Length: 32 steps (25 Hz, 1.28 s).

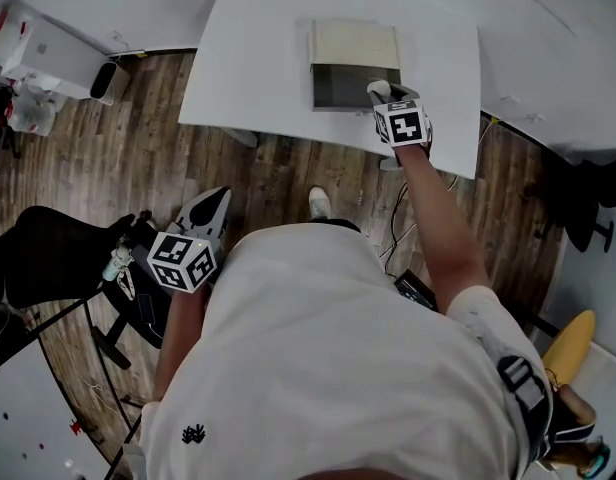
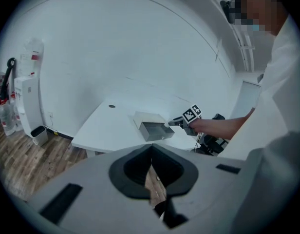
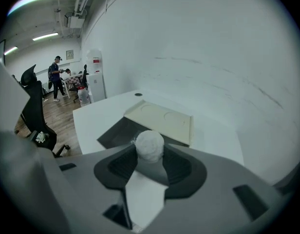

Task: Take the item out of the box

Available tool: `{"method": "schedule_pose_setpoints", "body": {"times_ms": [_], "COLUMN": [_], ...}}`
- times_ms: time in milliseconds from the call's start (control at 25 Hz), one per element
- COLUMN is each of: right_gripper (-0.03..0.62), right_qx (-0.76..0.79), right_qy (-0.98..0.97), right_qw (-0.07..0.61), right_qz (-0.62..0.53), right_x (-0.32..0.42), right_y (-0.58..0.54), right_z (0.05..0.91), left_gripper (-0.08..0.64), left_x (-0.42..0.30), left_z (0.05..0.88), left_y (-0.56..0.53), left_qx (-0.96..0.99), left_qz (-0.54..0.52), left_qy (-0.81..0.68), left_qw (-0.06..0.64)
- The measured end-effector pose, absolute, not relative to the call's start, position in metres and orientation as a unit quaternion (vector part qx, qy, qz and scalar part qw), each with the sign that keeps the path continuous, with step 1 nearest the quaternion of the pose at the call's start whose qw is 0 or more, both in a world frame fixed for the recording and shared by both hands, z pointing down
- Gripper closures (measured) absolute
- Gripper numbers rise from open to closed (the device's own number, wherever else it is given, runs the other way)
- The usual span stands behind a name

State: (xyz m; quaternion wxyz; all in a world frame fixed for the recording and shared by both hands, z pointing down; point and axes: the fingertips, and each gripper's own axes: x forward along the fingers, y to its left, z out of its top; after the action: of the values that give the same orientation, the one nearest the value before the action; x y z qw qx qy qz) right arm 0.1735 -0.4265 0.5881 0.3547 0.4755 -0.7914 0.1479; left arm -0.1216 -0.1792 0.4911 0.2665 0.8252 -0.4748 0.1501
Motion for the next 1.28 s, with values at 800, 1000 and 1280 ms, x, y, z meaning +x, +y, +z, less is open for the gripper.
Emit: {"method": "schedule_pose_setpoints", "body": {"times_ms": [800,1000,1280], "right_gripper": [0.43,0.43,0.43], "right_qx": [0.496,0.489,0.479], "right_qy": [-0.807,-0.812,-0.819], "right_qw": [0.293,0.29,0.283], "right_qz": [0.135,0.133,0.139], "right_x": [0.123,0.108,0.092], "right_y": [-0.241,-0.194,-0.142], "right_z": [0.51,0.504,0.502], "left_gripper": [0.552,0.552,0.552], "left_x": [-0.163,-0.165,-0.165], "left_z": [0.495,0.496,0.499], "left_y": [-0.068,-0.049,-0.039], "left_qx": [0.859,0.865,0.873], "left_qz": [0.146,0.14,0.134], "left_qy": [-0.418,-0.407,-0.394], "left_qw": [0.256,0.258,0.253]}}
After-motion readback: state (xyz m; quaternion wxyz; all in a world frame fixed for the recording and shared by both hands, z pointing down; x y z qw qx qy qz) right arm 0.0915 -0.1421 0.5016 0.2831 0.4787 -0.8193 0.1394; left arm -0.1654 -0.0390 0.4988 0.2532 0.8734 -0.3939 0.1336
